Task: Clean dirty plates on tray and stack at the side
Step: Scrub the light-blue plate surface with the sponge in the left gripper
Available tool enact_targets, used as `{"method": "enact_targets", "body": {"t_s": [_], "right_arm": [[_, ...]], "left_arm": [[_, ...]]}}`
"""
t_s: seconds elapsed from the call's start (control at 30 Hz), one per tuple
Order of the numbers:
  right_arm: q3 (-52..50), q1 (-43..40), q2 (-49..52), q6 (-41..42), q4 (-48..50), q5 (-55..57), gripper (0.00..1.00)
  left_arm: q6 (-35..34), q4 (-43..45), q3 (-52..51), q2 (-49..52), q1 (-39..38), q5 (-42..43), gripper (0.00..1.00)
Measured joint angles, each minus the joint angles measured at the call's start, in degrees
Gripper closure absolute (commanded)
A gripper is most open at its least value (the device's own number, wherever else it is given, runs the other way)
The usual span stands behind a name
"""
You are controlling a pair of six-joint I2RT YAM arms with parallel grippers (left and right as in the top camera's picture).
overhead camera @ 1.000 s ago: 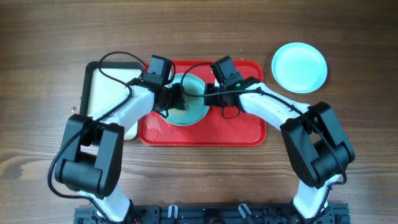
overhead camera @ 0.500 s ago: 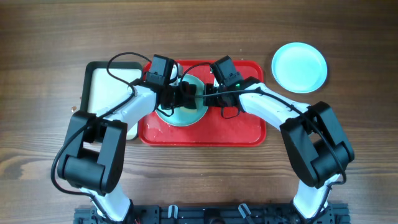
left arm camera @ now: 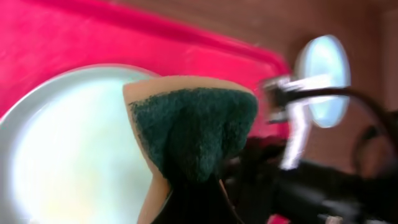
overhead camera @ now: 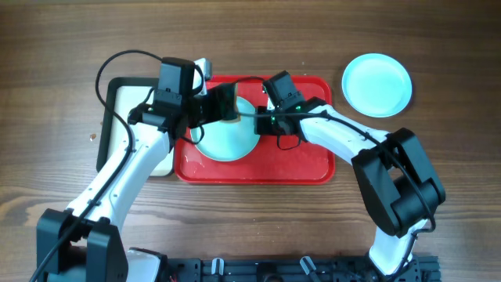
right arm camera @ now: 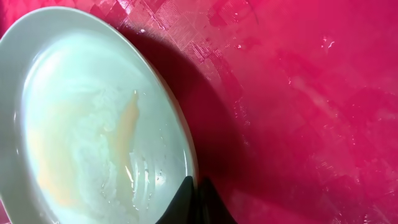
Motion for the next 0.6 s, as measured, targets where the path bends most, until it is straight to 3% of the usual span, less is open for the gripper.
{"method": "enact_targets", "body": {"t_s": [0.23, 0.6], "right_arm": [[0.0, 0.0, 0.0, 0.0, 0.07, 0.0, 0.96], [0.0, 0.02, 0.0, 0.0, 0.22, 0.0, 0.96]], "left_arm": [[0.0, -9.38, -0.07, 0.35, 0.0, -11.56, 0.96], [-0.61, -7.87, -0.61, 6.36, 0.0, -17.22, 0.96]]}}
